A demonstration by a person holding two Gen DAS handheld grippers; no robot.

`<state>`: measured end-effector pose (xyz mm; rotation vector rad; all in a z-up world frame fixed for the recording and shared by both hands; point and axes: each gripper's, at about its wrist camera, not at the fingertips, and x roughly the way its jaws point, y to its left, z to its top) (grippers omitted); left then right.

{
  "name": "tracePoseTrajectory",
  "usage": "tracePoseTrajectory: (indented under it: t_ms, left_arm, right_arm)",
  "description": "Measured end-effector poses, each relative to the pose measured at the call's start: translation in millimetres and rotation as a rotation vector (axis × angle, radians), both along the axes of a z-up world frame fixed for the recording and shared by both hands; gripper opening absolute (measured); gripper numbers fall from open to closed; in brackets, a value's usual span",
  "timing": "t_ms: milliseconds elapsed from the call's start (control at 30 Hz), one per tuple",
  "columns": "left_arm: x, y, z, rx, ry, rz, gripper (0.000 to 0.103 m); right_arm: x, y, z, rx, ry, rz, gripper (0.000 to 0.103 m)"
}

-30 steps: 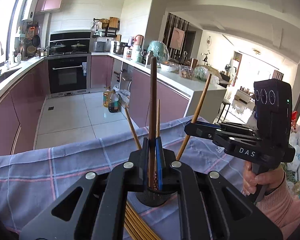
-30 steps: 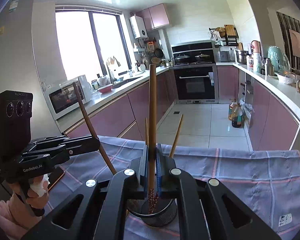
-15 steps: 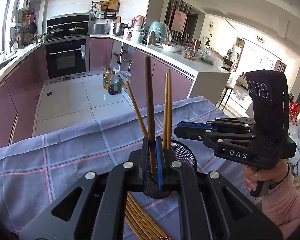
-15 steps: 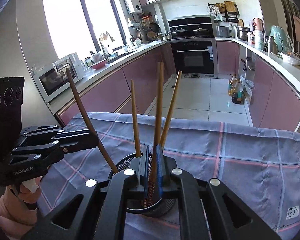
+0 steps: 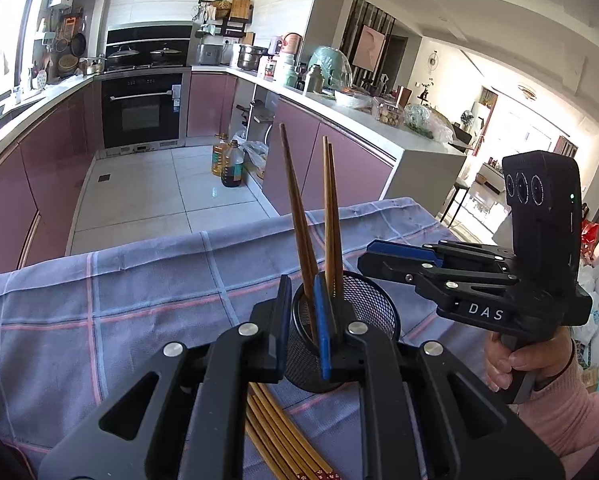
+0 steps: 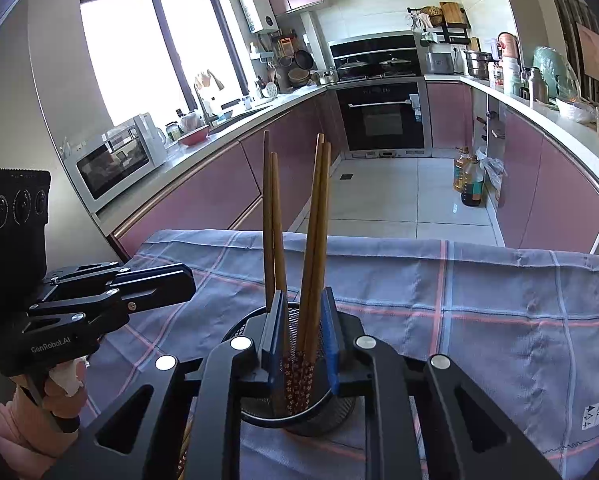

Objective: Organize utensils
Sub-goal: 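Withdraw both tools from the holder toward the remaining chopsticks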

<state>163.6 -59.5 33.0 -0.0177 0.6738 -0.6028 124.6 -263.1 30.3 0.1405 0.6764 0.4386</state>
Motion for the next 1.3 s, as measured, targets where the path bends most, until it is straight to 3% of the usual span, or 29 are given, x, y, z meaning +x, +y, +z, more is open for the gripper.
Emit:
tracePoseTrajectory:
  t_ms: [233,300,400,700,900,1300]
  left_arm:
    - [-31.2,29.4,-1.3,-0.014,-0.076,0.039,0.028]
    - [-41.1,36.6,-4.9,-0.006,-0.088,0.049,0.037]
    - [-54.8,45.3,-15.9,0.024,-0.085,0.07,0.039]
    - [-72.8,55.4,-81.3,0.127,0.056,0.098,0.04]
    - [-79.8,52.4,-122.5,0.168,0.142,0.103,0.04]
    - [-83.6,44.3,-140.3,0.191,0.17,0.072,0.041]
  right_arm:
    - [-38.9,10.0,12.5,-0.005,-0.074,0.061,0.027]
    - [-51.7,14.8,13.1,-0.003,-0.089,0.089,0.031]
    - [-66.9,23.7,6.5,0.006,-0.085,0.134,0.037]
    - [-72.1,60.0,-63.2,-0.029,0.107,0.188,0.037]
    - [-71.6,72.8,-90.4,-0.051,0.184,0.179,0.037]
    - [-72.6,78.9,-101.4,-0.085,0.205,0.143,0.037]
